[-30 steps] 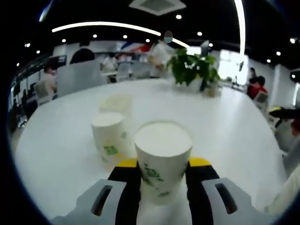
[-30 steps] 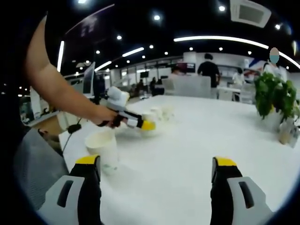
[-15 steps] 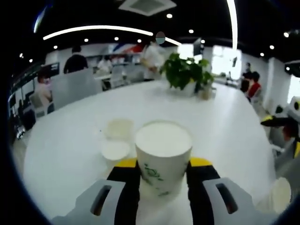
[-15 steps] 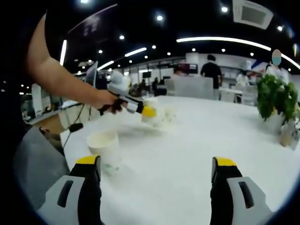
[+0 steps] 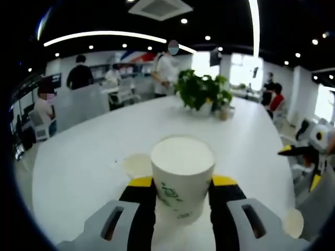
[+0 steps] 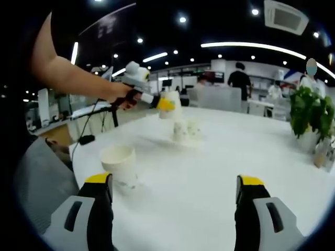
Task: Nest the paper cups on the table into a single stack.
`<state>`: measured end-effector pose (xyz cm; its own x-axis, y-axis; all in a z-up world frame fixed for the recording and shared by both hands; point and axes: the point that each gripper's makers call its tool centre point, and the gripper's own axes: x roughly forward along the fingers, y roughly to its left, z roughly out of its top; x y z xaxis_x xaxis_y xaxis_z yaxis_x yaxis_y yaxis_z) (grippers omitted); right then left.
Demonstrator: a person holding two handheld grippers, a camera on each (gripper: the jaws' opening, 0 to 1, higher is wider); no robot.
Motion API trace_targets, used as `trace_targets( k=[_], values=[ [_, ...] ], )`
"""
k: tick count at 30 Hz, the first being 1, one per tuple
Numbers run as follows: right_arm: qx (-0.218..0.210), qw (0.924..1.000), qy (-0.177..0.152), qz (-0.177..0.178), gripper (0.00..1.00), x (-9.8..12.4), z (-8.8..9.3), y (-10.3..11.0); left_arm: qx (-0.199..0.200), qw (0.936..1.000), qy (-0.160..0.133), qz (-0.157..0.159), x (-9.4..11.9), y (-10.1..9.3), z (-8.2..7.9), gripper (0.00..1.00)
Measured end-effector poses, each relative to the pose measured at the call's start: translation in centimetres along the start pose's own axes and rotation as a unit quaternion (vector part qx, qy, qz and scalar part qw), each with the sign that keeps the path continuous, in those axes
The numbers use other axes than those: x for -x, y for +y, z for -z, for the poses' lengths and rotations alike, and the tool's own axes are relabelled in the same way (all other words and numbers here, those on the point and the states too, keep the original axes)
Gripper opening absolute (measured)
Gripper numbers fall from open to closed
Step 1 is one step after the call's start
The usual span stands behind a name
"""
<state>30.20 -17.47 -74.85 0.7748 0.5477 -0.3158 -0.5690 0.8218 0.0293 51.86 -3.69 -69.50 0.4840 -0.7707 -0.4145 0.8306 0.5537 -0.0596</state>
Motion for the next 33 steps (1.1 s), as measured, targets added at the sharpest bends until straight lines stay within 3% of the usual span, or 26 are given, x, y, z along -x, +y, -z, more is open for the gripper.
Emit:
trace_targets(
  k=[8, 11, 25, 33],
  values=[
    [0.004, 1.0, 0.0, 0.0, 0.96, 0.0, -0.1, 0.0, -0.007, 0.9999, -0.013, 0.007, 1.0, 0.1, -2.9, 0.37],
    [0.005, 1.0, -0.003, 0.003, 0.95, 0.0, -0.2, -0.1, -0.004, 0.9997, -0.019, 0.018, 1.2, -0.8, -3.6, 0.38],
    [0.011, 0.9999, 0.0, -0.001, 0.95, -0.1, -0.4, 0.0, -0.035, 0.9965, -0.02, 0.074, 2.9, -5.8, -4.1, 0.38],
    [0.015, 0.9999, 0.0, -0.006, 0.95, -0.4, -0.5, 0.2, -0.041, 0.9939, -0.038, 0.095, 4.4, -8.1, -5.3, 0.38]
  ],
)
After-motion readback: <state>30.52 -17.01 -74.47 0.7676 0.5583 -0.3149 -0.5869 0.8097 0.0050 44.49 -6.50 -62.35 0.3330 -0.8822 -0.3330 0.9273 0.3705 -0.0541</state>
